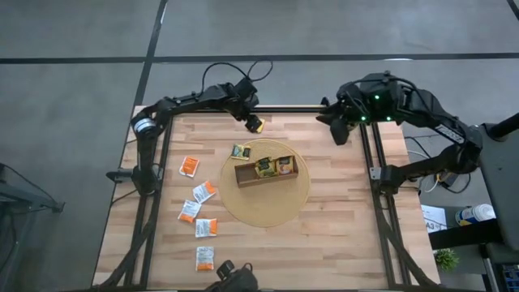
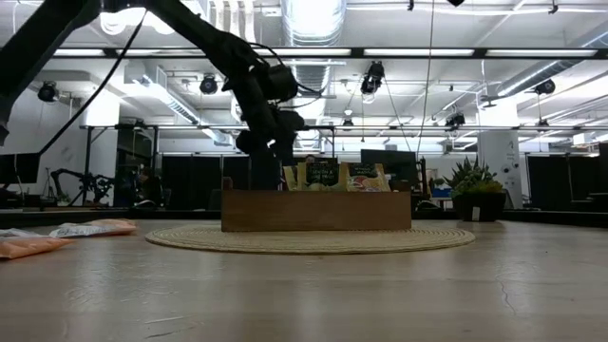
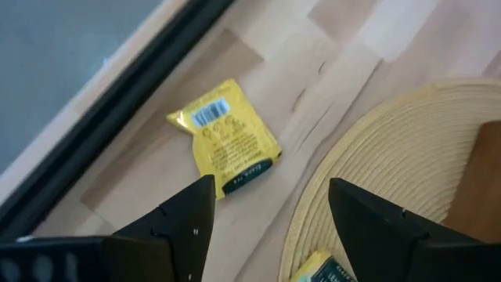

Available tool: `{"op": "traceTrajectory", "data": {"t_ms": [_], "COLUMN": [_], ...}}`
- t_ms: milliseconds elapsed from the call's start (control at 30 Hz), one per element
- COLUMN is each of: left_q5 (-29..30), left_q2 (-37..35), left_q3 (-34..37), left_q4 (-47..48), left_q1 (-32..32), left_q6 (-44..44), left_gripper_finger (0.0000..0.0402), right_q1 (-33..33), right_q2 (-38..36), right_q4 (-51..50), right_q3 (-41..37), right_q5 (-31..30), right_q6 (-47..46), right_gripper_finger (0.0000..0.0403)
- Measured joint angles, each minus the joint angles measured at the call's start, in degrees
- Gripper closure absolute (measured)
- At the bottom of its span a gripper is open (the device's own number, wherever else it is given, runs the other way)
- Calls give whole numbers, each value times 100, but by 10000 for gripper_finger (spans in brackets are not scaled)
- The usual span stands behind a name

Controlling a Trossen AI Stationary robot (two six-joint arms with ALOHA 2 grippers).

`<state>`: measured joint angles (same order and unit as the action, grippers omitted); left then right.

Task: Pick & Place Tea
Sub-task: Put the yellow tea bag into the middle section of the wooden organizer

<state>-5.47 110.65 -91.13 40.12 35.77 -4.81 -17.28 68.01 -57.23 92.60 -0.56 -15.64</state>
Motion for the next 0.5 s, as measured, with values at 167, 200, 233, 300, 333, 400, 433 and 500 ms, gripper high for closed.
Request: {"op": "traceTrajectory", "data": {"t_ms": [167,200,233,300,333,400,433,500], "left_q5": [356,502,626,765,811,888,890,901], "left_q2": [159,197,244,409,503,710,833,1093], "left_q3": [-161,-235,-314,-518,-641,-906,-1066,-1420], "left_q4": [41,48,118,352,415,649,767,1080], "left_q1": [0,2,15,18,24,22,17,15], "left_q6": [-196,-290,-386,-432,-436,-474,-489,-533], "left_gripper_finger": [158,158,158,158,158,158,158,158], "right_q1": [0,0,0,0,0,-2,-2,-2], "right_q2": [-139,-150,-158,-151,-151,-151,-151,-151], "right_q4": [0,1,-1,0,-2,-2,-1,-4], "right_q3": [0,0,0,0,0,0,0,0], "right_q5": [-117,-117,-117,-117,-115,-117,-117,-115], "right_q6": [-48,-48,-55,-96,-116,-145,-163,-248], "right_gripper_finger": [235,229,224,216,213,210,209,209]}}
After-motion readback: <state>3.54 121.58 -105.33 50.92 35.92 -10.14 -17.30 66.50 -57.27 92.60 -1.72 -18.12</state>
